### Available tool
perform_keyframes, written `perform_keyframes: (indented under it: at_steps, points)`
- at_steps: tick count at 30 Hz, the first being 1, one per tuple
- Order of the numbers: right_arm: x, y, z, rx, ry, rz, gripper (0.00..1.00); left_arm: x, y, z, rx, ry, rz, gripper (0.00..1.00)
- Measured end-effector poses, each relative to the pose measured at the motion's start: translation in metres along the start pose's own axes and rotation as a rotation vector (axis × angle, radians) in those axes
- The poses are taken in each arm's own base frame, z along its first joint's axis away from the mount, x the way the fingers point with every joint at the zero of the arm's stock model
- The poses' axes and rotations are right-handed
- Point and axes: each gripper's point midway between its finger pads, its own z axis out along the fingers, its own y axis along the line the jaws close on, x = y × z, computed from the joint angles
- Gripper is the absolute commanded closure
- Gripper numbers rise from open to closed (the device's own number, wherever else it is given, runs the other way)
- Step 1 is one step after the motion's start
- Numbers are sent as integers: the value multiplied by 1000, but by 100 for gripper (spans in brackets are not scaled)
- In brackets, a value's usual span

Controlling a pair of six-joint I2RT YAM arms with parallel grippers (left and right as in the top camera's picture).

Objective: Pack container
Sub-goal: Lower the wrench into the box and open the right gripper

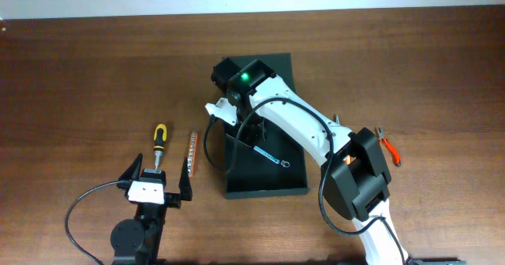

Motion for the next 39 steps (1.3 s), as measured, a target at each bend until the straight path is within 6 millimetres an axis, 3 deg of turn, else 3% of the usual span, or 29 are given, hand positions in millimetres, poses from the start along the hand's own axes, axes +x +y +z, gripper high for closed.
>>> perform_keyframes:
  at_steps: [7,15,30,35,39]
  points:
    - [0,-2,5,8,1,3,96,0,0,0,0,0,0,1]
    - [21,-2,37,-8,69,15,96,0,0,0,0,0,0,1]
    - [8,-8,41,15,14,4,96,0,0,0,0,0,0,1]
    - [18,-7,53,4,45,10,96,0,0,0,0,0,0,1]
    - [18,-7,55,4,44,10,85,0,0,0,0,0,0,1]
